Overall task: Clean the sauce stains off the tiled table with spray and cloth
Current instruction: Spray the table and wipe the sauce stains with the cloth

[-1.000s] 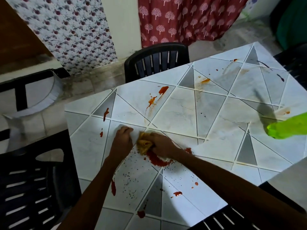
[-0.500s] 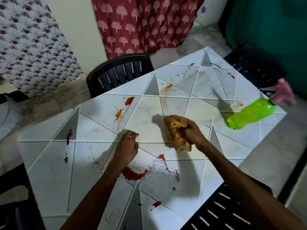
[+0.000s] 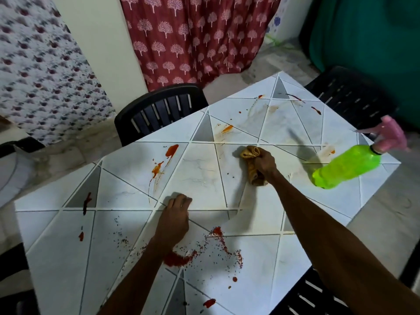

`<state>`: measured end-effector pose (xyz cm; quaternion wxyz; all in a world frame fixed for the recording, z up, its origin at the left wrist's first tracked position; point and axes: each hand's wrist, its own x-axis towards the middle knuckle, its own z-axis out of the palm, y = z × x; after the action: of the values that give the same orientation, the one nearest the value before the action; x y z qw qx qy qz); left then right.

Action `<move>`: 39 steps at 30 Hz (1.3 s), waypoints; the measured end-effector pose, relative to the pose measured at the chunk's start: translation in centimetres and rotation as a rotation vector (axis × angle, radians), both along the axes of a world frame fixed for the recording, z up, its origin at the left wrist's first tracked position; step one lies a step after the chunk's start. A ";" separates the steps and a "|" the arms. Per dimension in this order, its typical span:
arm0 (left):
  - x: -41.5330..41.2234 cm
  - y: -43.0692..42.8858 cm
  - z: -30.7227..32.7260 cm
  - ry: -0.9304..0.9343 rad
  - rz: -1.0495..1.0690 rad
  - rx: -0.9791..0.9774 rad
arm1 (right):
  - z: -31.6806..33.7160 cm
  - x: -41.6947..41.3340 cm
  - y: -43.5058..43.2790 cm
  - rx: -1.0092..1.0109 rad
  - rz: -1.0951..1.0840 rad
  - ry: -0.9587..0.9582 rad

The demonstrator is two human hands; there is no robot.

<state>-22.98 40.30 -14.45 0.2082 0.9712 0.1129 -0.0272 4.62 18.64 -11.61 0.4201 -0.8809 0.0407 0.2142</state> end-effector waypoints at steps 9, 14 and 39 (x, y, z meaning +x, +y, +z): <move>-1.2 0.8 -0.9 -0.001 0.043 -0.025 | 2.9 -5.5 8.6 -0.061 0.662 0.005; -2.4 1.0 -0.6 -0.006 0.095 -0.030 | 1.0 -12.6 6.5 -0.085 0.929 0.011; -4.3 -2.3 1.0 0.105 0.050 0.027 | 2.8 -14.4 -11.5 0.009 0.219 0.071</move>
<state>-27.30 38.05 -13.49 0.1895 0.9680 0.1482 -0.0717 -9.82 7.10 -8.81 0.3964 -0.8699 -0.0420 0.2904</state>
